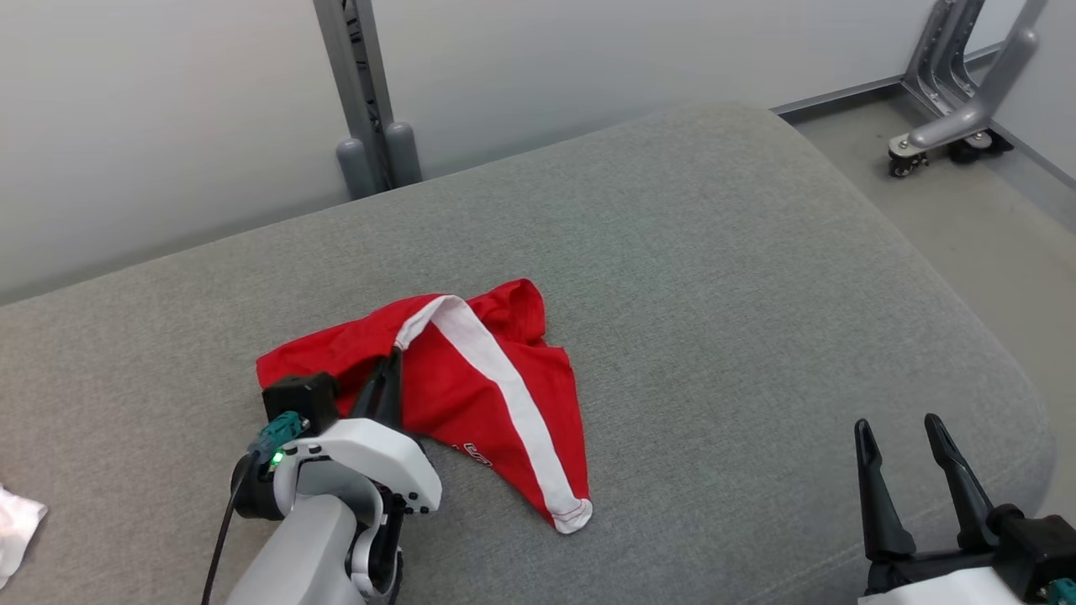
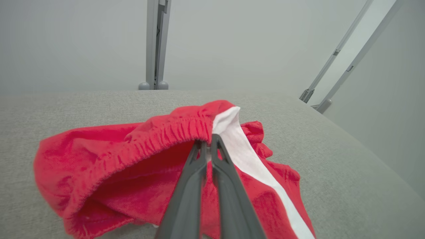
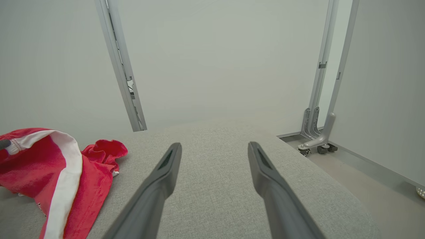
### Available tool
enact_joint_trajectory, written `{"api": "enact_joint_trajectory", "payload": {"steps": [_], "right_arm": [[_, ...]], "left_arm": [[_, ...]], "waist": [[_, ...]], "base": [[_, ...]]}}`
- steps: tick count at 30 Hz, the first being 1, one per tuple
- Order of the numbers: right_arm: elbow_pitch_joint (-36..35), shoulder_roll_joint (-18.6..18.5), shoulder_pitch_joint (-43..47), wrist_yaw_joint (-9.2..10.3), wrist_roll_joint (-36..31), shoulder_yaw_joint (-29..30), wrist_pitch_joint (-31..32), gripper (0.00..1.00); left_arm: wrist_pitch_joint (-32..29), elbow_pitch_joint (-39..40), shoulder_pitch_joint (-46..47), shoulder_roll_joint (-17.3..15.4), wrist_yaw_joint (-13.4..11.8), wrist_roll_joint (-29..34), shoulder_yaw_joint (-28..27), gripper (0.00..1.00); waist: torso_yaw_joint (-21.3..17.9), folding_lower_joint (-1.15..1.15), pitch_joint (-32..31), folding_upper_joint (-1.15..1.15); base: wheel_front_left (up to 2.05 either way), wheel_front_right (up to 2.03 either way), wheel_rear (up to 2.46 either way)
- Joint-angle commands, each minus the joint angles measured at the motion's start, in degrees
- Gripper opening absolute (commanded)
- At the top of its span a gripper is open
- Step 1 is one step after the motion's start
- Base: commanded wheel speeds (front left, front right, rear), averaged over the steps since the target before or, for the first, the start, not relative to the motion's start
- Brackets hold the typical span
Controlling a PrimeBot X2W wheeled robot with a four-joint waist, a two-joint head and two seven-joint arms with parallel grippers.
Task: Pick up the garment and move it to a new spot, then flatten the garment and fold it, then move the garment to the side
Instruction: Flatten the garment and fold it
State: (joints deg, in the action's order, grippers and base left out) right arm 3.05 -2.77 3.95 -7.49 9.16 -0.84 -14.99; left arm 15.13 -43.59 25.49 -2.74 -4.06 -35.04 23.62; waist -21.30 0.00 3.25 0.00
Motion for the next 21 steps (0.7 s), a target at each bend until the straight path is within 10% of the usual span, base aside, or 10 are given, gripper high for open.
{"api": "enact_joint_trajectory", "payload": {"steps": [1, 7, 21], "right_arm": [[0.2, -0.2, 0.9, -0.01, 0.4, 0.2, -0.3, 1.00], [-0.4, -0.2, 1.9, -0.01, 0.2, 0.9, -0.3, 1.00], [-0.2, -0.3, 0.3, -0.01, 0.5, -0.3, -0.3, 1.00]], "left_arm": [[-0.8, 1.7, -1.3, -0.3, 1.6, -0.7, 0.8, 0.00], [-12.4, 14.3, -8.2, -6.8, 5.2, -3.4, 2.3, 0.00], [-39.0, 37.3, -29.1, -25.1, -0.7, -9.3, 2.5, 0.00]], "waist": [[2.0, 0.00, -0.3, 0.00], [6.8, 0.00, -0.7, 0.00], [13.0, 0.00, 0.6, 0.00]], "base": [[0.00, 0.00, 0.00], [0.00, 0.00, 0.00], [0.00, 0.00, 0.00]]}}
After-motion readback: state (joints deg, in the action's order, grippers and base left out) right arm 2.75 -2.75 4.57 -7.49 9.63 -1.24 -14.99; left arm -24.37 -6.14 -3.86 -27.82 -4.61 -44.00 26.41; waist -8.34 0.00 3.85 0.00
